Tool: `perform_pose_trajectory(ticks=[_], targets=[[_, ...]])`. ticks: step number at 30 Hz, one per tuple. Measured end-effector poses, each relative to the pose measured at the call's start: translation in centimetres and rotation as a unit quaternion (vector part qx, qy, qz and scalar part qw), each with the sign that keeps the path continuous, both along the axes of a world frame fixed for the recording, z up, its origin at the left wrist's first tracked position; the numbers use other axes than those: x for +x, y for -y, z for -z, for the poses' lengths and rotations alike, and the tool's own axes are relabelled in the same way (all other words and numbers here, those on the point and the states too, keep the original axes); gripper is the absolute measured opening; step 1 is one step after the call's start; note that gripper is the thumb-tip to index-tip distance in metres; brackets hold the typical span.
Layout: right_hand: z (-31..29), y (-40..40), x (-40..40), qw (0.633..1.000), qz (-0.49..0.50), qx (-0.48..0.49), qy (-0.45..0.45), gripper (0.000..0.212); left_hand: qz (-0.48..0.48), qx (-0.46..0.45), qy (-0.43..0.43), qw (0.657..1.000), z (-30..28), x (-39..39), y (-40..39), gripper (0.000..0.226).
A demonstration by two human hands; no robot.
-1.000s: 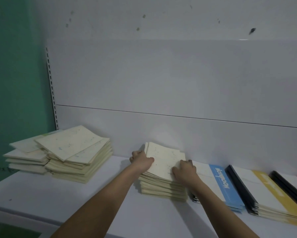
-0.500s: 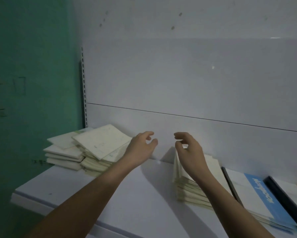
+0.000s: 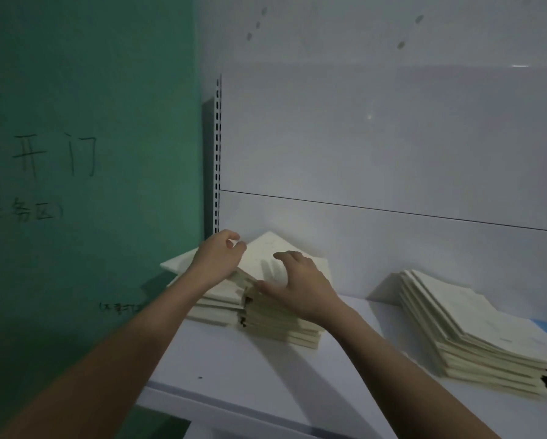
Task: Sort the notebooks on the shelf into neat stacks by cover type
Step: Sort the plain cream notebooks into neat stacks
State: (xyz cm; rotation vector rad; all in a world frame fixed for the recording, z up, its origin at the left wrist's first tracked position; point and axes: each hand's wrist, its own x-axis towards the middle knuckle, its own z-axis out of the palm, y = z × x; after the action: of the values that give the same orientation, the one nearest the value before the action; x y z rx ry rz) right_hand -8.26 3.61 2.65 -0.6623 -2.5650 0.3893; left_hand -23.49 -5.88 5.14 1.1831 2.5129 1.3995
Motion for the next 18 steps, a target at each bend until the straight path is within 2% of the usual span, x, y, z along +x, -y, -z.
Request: perform_pose_trajectory(ticks=[4,7,9,10,12,14,16,18], targets=[[0.5,0.8,-3.1,0.996,0.026,-0.003,0.089,0.092,0.069,0.010,0.055,0.996,-0.1,-1.8,0.8,0.037],[1.5,1.7,-3.5,0.993,0.044,0.025,0.111,0.080,0.102,0.024,0.085,0.991,0.4,-2.7,1.3,0.033],[1.7,2.5,-2.9,0.992,0.061,0.049,0.096,0.064,0.125,0.046,0.141,0.981,0.9,-3.2,1.5,0.024],[1.7,2.8,-2.4,0.992,0.070,0.053,0.090,0.053,0.139,0.066,0.193,0.969,1.1,-3.3,1.6,0.022],[1.6,3.2,-1.2,0.993,0.077,0.053,0.076,0.039,0.171,0.111,0.327,0.923,1.2,-3.3,1.9,0.020],[1.7,3.2,-0.3,0.995,0.085,0.037,0.024,0.040,0.192,0.141,0.422,0.874,0.9,-3.0,1.9,0.018],[1.7,3.0,0.0,0.992,0.098,0.020,-0.076,0.041,0.210,0.153,0.464,0.847,0.5,-2.7,1.7,0.024],[1.5,2.4,-0.1,0.982,0.094,0.048,-0.157,0.039,0.231,0.151,0.501,0.820,-0.1,-2.2,1.5,0.033]])
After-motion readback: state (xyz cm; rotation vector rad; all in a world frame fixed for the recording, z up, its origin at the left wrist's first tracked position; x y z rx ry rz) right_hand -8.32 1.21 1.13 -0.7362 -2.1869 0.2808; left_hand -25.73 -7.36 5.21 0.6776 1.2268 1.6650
